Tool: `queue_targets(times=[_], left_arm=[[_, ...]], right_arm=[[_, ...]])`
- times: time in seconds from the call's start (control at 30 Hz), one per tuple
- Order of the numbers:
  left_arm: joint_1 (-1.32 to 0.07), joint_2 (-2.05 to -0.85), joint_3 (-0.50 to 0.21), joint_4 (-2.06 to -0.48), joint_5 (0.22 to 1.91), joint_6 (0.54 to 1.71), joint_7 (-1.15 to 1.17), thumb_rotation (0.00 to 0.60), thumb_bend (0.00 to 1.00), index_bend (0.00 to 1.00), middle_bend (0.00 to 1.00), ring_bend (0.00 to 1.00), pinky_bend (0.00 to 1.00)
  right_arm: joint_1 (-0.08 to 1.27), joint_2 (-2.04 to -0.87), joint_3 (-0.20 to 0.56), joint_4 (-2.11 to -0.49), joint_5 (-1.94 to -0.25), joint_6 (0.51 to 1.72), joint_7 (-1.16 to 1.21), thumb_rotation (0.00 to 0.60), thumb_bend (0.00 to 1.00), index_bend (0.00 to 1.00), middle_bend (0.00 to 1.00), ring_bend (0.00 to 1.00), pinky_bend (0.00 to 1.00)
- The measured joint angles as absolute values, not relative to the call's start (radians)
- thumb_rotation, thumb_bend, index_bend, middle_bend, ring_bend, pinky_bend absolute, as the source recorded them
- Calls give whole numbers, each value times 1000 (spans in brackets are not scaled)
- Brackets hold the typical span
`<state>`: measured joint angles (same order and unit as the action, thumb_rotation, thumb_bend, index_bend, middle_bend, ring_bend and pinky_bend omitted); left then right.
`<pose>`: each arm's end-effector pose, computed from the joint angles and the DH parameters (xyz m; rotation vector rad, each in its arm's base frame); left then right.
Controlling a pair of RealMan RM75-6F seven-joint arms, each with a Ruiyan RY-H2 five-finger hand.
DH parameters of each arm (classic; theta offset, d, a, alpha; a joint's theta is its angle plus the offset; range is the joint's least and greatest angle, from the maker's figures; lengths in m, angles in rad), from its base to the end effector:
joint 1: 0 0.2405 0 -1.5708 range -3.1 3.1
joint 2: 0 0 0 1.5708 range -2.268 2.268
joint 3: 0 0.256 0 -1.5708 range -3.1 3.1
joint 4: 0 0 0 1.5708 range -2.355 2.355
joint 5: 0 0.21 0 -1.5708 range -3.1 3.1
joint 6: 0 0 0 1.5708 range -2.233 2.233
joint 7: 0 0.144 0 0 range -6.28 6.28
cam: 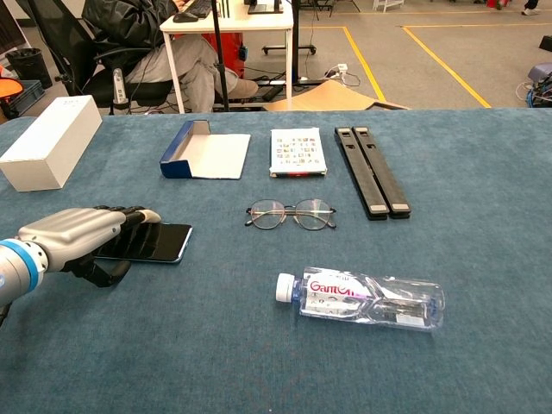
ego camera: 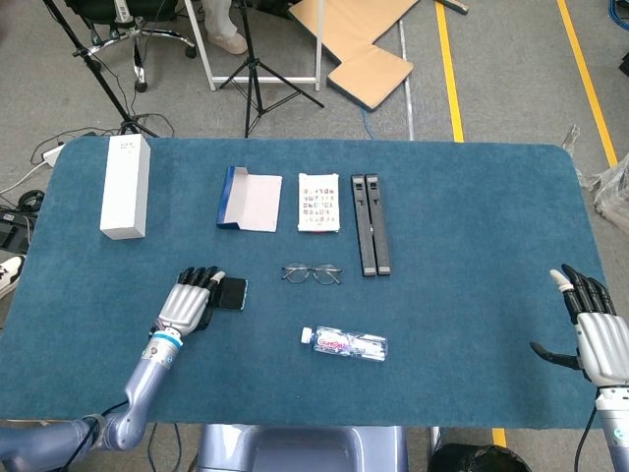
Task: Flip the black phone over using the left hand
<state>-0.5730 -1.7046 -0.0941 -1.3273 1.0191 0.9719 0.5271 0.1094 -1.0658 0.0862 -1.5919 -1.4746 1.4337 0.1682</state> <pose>-0.2249 0.2951 -0.0656 -1.8240 -1.0156 -0.6051 -0.3171 -0.1971 0.1789 1.3415 -0.9811 0.9828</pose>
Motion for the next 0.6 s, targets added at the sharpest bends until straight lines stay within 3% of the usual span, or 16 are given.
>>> queue_targets(times=[0.2, 0.6], left_arm=[[-574, -1680, -78, -1353, 1017, 959, 532, 600, 791, 80, 42, 95, 72], [-553, -1554, -25, -1517, 1063, 978, 535, 600, 802, 177, 128, 169, 133]], right_arm=[[109, -1065, 86, -1592, -1475, 1433, 172, 600, 0, 52, 0, 0, 0], [109, -1063, 84, -1596, -1479, 1434, 171, 600, 0, 61, 0, 0, 0]])
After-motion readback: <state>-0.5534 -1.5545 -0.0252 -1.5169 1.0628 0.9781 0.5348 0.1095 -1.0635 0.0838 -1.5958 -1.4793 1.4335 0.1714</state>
